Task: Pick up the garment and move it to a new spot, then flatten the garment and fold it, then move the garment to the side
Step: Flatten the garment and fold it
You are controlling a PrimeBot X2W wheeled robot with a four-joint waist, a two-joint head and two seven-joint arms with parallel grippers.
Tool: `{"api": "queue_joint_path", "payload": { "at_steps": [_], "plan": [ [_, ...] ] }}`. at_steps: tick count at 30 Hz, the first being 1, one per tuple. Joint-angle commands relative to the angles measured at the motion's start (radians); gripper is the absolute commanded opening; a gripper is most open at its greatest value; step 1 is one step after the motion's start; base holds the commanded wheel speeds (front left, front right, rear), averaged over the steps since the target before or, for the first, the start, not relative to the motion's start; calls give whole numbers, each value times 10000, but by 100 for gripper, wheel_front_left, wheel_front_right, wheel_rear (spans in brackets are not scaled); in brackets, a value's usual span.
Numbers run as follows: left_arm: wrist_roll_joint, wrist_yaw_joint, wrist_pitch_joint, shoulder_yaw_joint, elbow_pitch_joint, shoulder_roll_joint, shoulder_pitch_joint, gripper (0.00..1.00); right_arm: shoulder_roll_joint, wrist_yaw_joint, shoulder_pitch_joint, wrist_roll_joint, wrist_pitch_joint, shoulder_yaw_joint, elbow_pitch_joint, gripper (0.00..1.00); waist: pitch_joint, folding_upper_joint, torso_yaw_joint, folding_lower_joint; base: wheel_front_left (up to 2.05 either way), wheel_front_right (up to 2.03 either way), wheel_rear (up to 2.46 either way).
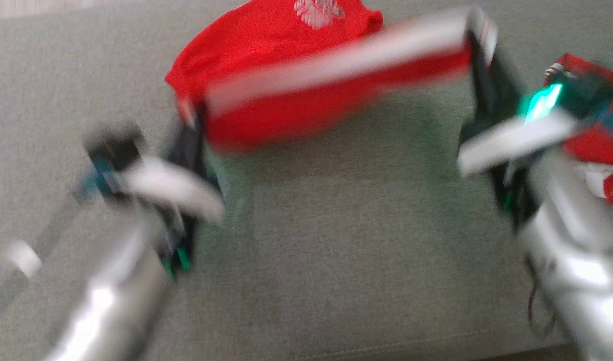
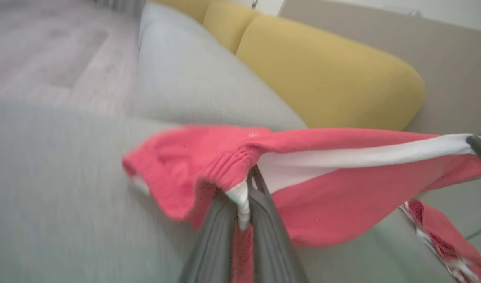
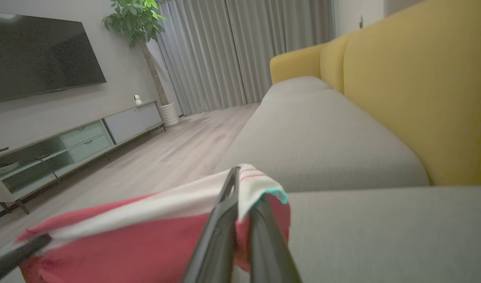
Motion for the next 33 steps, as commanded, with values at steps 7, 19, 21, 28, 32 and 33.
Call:
{"api": "queue_joint_path", "payload": {
  "at_steps": [7, 19, 21, 28, 32, 33],
  "plan": [
    [-401, 15, -44, 362, -42, -717, 2721, 0, 187, -7, 2889, 442, -62, 223, -1170, 0, -920, 0, -235, 1, 0, 0, 0],
    [419, 15, -45, 1327, -339, -1037, 5805, 0, 31, -7, 6238, 755, -62, 236, -1582, 0, -2606, 0, -48, 1, 0, 0, 0],
    [586, 15, -45, 1443, -538, -1062, 6185, 0, 35, -7, 6511, 843, -62, 58, -1712, 0, -2691, 0, -13, 1, 0, 0, 0],
    [1049, 15, -45, 1519, -1666, -1178, 6219, 0, 148, -7, 6351, 804, -62, -602, -2334, 0, -2475, 0, 409, 1, 0, 0, 0],
    [1014, 15, -45, 1443, -2200, -1221, 5457, 0, 158, -7, 5460, 772, -62, -734, -2360, 0, -1984, 0, 747, 1, 0, 0, 0],
    [966, 15, -45, 1397, -2318, -1232, 5144, 0, 131, -7, 5066, 715, -62, -734, -2322, 0, -1788, 0, 878, 1, 0, 0, 0]
  ]
}}
